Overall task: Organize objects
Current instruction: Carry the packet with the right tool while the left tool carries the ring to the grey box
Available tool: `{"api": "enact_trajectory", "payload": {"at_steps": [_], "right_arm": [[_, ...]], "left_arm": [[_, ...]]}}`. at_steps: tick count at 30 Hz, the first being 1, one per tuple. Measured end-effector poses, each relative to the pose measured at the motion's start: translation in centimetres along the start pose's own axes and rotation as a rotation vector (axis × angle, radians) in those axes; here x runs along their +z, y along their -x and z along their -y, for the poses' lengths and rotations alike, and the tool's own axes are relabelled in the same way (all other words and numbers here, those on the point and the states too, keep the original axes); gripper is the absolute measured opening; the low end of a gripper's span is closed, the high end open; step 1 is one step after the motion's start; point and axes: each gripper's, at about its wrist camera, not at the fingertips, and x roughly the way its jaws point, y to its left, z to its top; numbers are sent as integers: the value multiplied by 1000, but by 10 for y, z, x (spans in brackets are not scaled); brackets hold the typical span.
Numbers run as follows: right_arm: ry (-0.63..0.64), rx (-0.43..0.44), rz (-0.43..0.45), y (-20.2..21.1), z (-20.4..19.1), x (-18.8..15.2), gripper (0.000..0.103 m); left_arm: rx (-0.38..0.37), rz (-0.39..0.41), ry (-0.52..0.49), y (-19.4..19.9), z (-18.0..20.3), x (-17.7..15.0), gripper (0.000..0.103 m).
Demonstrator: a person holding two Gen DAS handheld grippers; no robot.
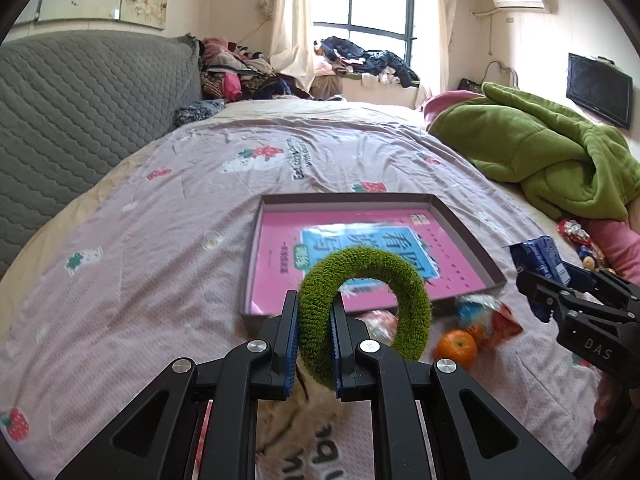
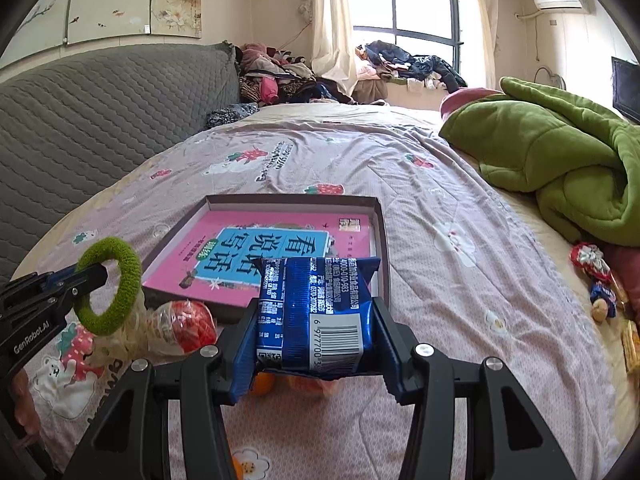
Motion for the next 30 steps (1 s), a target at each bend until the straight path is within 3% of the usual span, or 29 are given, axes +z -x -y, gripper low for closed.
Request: {"api": "enact_trajectory", "payload": {"at_steps": [9, 21, 25, 30], "right_arm": [[21, -6, 8, -15, 4, 22, 52], [72, 28, -4, -57, 10, 45, 52], [41, 80, -39, -76, 19, 43, 52], [3, 72, -93, -100, 32, 36, 52]], "left_arm": [[2, 1, -9, -21, -11, 25, 14], [-19, -66, -21, -76, -27, 42, 14], [-10, -70, -37, -91, -29, 42, 14], [-39, -113, -28, -107, -31, 39, 14]]}}
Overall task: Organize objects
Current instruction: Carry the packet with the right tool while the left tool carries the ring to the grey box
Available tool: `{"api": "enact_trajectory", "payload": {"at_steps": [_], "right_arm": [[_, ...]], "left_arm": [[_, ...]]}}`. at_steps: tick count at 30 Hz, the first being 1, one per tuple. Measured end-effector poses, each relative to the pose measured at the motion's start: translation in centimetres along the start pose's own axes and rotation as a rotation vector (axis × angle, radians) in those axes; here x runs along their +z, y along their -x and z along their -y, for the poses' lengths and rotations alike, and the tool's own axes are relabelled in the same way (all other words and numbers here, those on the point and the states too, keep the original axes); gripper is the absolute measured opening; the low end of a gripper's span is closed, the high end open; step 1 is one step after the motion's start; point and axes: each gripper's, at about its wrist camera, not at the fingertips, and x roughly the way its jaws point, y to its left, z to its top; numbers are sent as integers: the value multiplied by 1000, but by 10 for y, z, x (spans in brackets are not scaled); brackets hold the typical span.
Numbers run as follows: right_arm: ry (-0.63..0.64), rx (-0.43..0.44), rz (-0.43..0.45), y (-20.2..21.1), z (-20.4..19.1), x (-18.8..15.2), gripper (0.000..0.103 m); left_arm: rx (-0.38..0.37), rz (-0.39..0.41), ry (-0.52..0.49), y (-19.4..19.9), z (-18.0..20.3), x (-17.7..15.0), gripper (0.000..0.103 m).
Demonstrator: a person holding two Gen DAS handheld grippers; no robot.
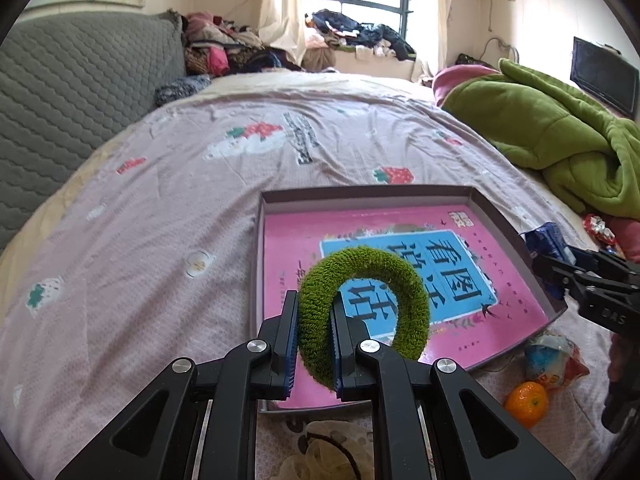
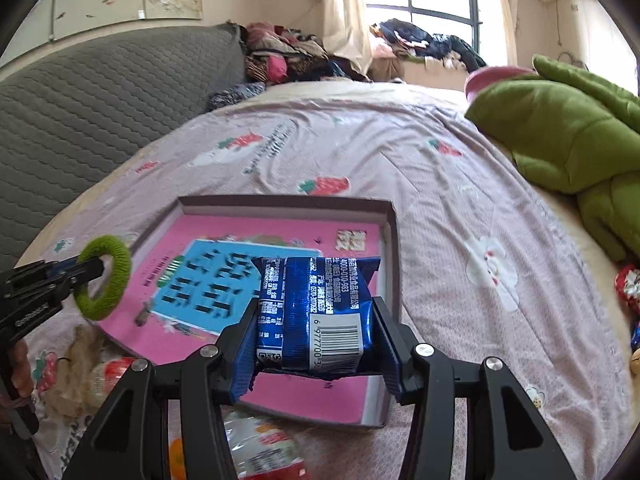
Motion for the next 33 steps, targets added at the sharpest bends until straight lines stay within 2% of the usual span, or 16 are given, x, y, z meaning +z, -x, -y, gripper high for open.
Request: {"api": "enact_trajectory", "payload": {"at_steps": [10, 19, 29, 33], "right_arm": [[19, -4, -53, -20, -4, -8, 52], [27, -38, -95, -31, -4, -15, 52], [40, -36, -129, -37, -8, -20, 52], [39, -43, -130, -37, -8, -19, 52]], "left_arm": [[-44, -61, 6, -20, -2, -7, 14], [-26, -118, 12, -38, -5, -14, 14], [-5, -131, 19, -42, -8, -15, 17], [-15, -146, 34, -41, -8, -14, 30]]}}
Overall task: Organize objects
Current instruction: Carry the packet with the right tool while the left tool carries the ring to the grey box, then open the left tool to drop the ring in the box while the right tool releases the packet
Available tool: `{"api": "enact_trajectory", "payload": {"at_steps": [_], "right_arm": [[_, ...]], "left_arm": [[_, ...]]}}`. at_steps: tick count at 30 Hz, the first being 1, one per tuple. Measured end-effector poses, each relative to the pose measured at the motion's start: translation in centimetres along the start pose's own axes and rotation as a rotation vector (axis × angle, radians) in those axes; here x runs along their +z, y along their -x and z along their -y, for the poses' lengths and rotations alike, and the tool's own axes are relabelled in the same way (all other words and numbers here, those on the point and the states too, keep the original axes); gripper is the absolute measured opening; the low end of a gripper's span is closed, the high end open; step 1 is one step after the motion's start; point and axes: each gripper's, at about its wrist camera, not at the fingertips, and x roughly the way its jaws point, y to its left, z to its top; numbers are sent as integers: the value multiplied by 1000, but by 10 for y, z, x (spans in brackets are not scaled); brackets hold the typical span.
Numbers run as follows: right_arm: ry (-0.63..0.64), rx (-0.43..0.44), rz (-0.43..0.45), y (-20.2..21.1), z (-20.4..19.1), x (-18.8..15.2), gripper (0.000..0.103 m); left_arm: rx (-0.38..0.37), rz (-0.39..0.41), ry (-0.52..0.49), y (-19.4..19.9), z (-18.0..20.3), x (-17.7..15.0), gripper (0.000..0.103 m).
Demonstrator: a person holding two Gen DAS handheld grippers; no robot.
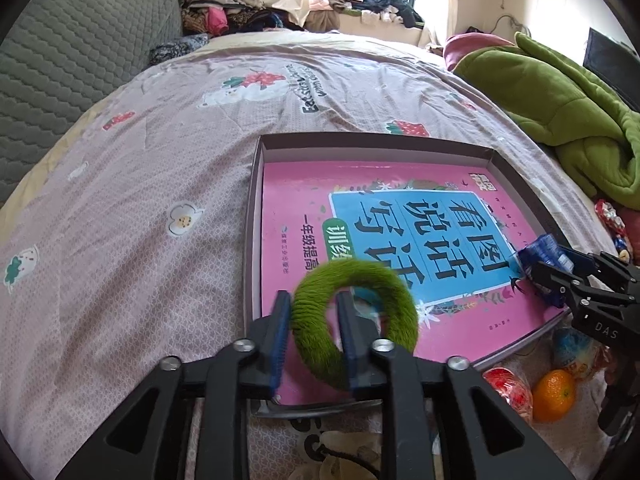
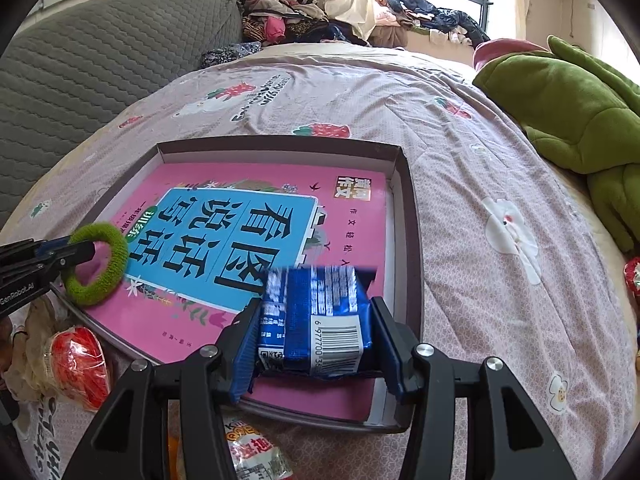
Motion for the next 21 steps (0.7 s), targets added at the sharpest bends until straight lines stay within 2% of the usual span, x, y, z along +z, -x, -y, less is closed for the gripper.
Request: {"api": "enact_trajectory", "payload": {"at_steps": [3, 8, 10, 21], "right_arm": [[-3, 2, -3, 0, 0, 1, 52], [4, -5, 1, 2, -1, 2, 52], [2, -4, 4, 4, -1, 3, 52], [-13, -17, 36, 19, 1, 5, 52]], "left_arm": [[-5, 3, -6, 3, 3, 0, 38], [-14, 8, -6, 10, 6, 3, 44], [-24, 11, 0, 14, 6, 4, 51], [-33, 32, -1, 30, 12, 8, 61]]}}
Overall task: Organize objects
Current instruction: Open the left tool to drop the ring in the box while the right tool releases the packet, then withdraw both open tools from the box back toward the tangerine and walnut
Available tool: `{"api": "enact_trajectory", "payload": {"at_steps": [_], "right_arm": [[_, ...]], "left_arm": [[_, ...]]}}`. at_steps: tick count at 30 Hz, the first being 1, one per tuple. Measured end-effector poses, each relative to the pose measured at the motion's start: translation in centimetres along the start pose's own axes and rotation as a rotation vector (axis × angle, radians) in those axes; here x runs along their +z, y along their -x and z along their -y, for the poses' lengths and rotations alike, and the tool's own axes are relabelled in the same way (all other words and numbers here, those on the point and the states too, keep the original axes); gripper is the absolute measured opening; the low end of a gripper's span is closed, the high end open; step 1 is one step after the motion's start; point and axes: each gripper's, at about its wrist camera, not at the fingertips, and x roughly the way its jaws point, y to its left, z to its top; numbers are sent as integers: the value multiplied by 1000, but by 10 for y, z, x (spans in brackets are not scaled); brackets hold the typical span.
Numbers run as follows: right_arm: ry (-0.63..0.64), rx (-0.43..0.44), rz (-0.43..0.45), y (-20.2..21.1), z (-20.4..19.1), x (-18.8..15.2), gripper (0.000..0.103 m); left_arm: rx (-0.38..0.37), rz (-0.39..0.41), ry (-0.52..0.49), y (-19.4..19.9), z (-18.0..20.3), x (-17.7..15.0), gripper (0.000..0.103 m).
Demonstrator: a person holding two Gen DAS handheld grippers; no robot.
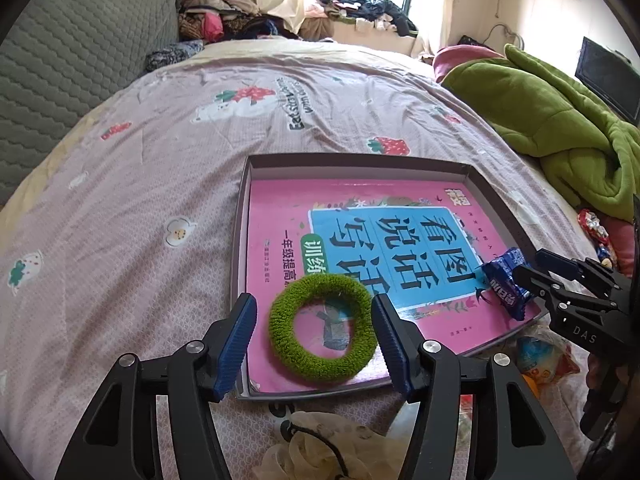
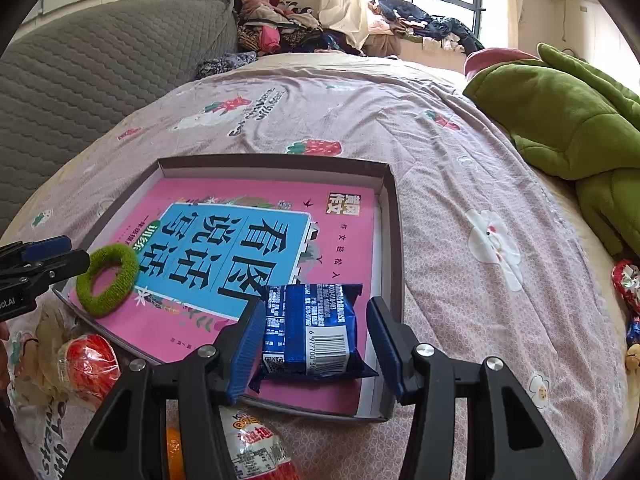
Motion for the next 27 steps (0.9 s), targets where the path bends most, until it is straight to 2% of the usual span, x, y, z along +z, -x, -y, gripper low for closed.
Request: {"api": "enact_trajectory", "payload": {"at_steps": [10, 15, 18, 27], "right_arm": [[-3, 12, 35, 18, -4, 4, 53], [10, 25, 65, 31, -9, 5, 53], [9, 32, 80, 39, -12, 5, 53], [-4, 60, 117, 63, -18, 4, 54]], "left_arm": [[41, 34, 20, 24, 2, 4, 62], [45, 66, 8, 41, 6, 4, 64], [59, 82, -4, 48, 10, 4, 68], [65, 106, -19, 68, 20, -5, 69]]}}
